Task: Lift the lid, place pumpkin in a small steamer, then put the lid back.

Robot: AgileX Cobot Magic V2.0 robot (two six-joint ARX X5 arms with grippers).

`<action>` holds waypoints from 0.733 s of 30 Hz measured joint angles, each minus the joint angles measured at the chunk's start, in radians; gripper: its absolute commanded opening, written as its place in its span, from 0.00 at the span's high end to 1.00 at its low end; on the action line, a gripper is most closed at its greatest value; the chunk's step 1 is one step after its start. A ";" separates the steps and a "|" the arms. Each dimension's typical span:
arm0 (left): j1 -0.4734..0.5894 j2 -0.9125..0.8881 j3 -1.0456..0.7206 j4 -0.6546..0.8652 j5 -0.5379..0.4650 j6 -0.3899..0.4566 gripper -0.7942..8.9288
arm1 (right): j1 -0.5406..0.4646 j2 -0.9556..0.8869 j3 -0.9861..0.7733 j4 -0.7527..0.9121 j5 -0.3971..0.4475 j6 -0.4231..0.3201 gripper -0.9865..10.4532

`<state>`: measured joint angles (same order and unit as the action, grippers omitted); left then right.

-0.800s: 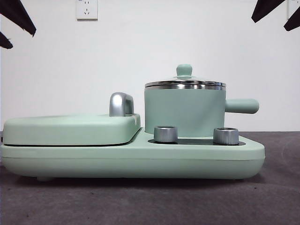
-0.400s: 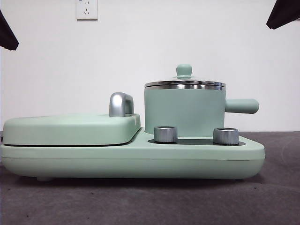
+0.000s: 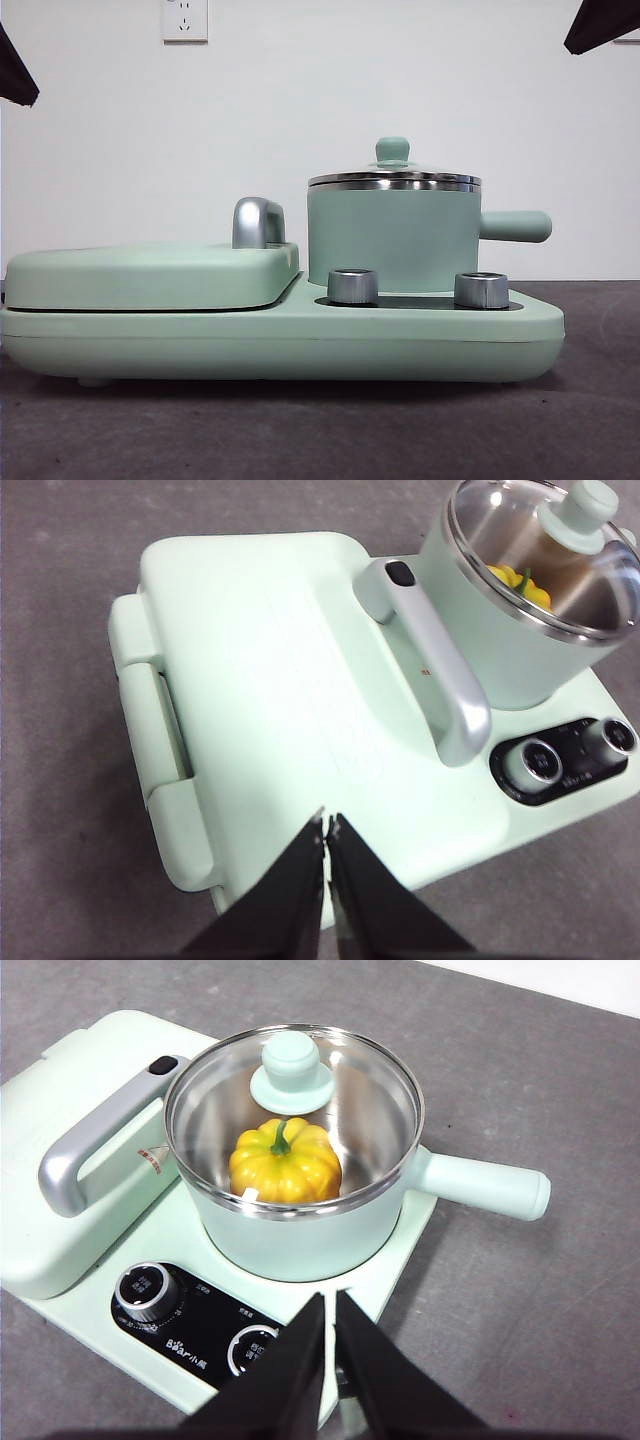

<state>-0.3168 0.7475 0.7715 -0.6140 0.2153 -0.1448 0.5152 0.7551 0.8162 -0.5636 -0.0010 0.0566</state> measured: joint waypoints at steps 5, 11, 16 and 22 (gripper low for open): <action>0.037 -0.081 -0.047 0.080 -0.002 0.086 0.91 | 0.000 0.000 0.000 0.000 0.001 0.000 0.90; 0.180 -0.286 -0.350 0.321 -0.027 0.111 0.91 | 0.000 0.000 0.000 0.000 0.001 0.000 0.90; 0.260 -0.494 -0.573 0.397 -0.140 0.107 0.91 | 0.000 0.000 0.000 0.000 0.001 0.000 0.90; 0.324 -0.665 -0.697 0.410 -0.166 0.107 0.91 | 0.000 0.000 0.000 0.000 0.001 0.000 0.90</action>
<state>0.0071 0.0822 0.0742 -0.2035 0.0494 -0.0380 0.5152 0.7551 0.8162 -0.5636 -0.0002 0.0566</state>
